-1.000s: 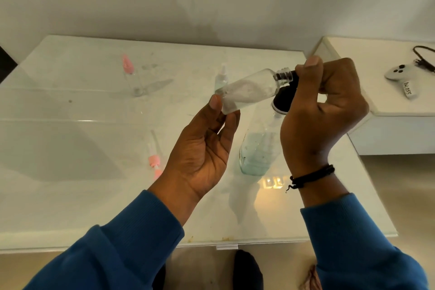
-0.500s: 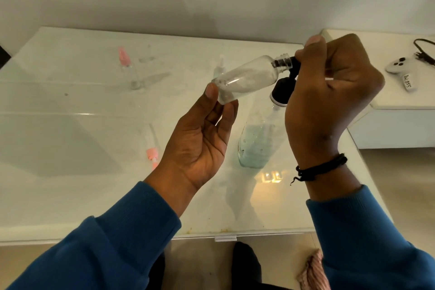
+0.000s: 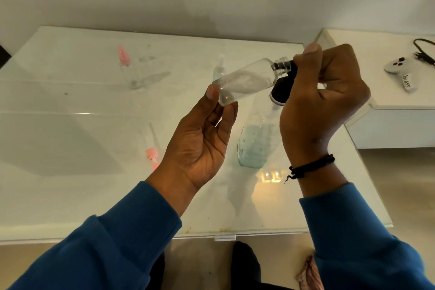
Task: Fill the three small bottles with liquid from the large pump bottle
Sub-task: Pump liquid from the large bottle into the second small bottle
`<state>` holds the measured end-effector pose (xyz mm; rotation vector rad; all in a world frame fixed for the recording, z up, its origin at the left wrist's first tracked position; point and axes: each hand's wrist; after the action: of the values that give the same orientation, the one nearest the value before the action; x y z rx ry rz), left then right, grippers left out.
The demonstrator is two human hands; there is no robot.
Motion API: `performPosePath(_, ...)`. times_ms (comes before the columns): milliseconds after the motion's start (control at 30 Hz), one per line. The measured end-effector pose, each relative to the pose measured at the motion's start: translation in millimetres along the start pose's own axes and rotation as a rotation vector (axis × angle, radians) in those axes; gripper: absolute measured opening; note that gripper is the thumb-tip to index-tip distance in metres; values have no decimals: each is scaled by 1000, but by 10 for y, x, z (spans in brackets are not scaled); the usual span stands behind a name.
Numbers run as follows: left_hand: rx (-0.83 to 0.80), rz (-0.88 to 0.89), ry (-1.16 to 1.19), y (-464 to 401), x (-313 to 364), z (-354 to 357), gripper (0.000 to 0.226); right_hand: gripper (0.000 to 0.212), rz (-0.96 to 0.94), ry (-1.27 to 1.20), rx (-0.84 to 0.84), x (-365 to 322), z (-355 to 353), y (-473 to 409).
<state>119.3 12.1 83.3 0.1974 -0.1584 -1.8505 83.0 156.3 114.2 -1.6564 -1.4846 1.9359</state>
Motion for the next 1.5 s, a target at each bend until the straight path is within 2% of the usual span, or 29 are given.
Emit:
performPosePath(200,27,15,-55,-7,-15,15,57,36,-23,10,9,-19,22,-51)
performPosePath(333,1,-15,-12,0,3,-12,68,35,-24,12,-11,2,-7,-7)
performPosePath(567,7,-6,-24,-9,2,-5,61,36,-31,15,-2,-19,10,-29)
performPosePath(833,25,4,-47,-28,0,-11,67,35,-36,20,8,-23,-3,-64)
performPosePath(967,8,-16,-23,-32,17,-31,78,35,-33,21,-8,14,-12,5)
performPosePath(1133,-4,-10,-29,-37,13,-21,72,34,-38,17,6,-7,1,-76)
performPosePath(1267,-7,-16,-3,-30,22,-22,83,36,-24,11,-10,13,-4,3)
performPosePath(1433,14,1,-34,-33,3,-1,68,36,-32,7,6,-2,0,-78)
performPosePath(1500,21,3,-30,-36,7,-4,74,36,-28,2,4,-10,10,-49)
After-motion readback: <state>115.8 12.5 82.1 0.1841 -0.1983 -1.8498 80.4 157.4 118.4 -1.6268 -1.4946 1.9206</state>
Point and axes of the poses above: each hand's wrist, its own y-axis away from the middle knuckle, its own z-axis out of the palm, x = y × z, and after that the axes turned 15 degrees about y, right-handed
